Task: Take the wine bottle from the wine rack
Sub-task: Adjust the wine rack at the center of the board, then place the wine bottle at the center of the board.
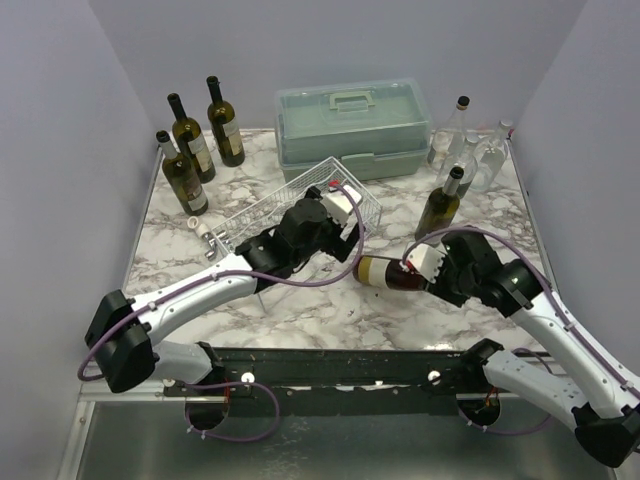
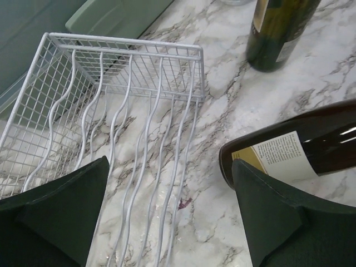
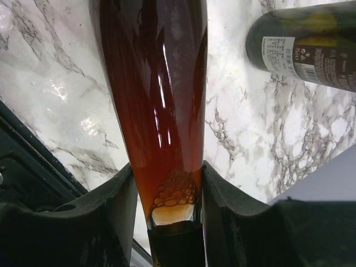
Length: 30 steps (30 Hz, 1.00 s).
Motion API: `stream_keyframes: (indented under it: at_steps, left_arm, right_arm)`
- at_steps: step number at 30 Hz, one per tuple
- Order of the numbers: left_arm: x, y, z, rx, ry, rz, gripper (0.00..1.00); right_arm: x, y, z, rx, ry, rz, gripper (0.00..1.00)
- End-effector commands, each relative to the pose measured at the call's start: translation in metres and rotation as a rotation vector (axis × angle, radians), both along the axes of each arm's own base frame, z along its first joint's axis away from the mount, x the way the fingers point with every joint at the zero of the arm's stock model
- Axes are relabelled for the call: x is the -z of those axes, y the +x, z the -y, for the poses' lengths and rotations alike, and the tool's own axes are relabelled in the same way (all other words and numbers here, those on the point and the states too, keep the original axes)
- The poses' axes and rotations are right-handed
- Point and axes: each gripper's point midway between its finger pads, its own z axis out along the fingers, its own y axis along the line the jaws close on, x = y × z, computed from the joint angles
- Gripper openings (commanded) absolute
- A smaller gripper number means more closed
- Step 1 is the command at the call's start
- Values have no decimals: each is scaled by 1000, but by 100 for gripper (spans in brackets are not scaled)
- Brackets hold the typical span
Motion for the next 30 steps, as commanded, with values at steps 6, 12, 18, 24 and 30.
stream_keyframes:
  at_steps: [6, 12, 18, 24, 30]
  left_arm:
    - [-36, -60, 5, 226, -192, -64, 94]
    - [-44, -108, 24, 453, -332, -136, 94]
    - [-27, -137, 53, 611, -275, -91, 94]
    - [-1, -145, 90, 700, -204, 93, 94]
    - [16, -126, 114, 652, -230, 152, 97]
  right_arm:
    - [-83, 33, -8, -82, 43, 296, 0]
    - [-85, 35, -1, -142, -45, 305, 0]
    - [-95, 39, 2, -233, -131, 330, 0]
    - [-104, 42, 5, -342, -232, 363, 0]
    - [-124, 46, 4, -464, -309, 441, 0]
